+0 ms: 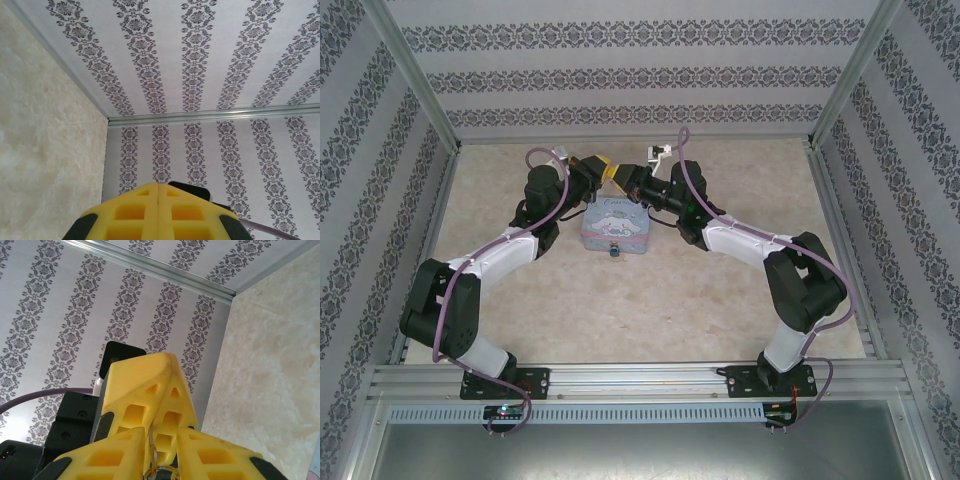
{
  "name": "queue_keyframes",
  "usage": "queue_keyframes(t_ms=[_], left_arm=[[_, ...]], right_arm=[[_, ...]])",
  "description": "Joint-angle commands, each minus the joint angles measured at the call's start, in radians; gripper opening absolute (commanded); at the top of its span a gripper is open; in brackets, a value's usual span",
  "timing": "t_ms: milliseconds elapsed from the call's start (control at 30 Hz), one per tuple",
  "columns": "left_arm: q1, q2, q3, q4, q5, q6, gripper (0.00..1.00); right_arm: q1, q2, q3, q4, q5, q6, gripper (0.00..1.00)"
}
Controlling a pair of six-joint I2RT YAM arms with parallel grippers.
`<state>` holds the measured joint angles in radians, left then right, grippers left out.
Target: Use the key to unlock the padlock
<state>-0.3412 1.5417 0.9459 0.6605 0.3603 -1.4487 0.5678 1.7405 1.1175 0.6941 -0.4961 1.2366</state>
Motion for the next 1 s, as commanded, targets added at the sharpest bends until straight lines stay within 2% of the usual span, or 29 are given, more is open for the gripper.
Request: queue_keyframes(t_ms=[0, 233, 467, 967], left_arm=[[-0.008, -0.028, -0.011, 0.014, -0.013, 0.005, 0.00], [-0.008, -0.026, -0.010, 0.013, -0.016, 0.008, 0.00], [-0.008, -0.026, -0.011, 0.014, -0.018, 0.008, 0.00], [-0.007, -0.031, -0.015, 0.018, -0.024, 0.014, 0.00]], right_arm=[[0.010, 0.010, 0.001, 0.071, -0.015, 0.009, 0.23], [0.012, 0.003, -0.019, 0.078, -0.019, 0.012, 0.29], [0.016, 0.008, -0.018, 0.079, -0.022, 0.012, 0.28], [0.006, 0.003, -0.053, 0.081, -0.017, 0.011, 0.08]])
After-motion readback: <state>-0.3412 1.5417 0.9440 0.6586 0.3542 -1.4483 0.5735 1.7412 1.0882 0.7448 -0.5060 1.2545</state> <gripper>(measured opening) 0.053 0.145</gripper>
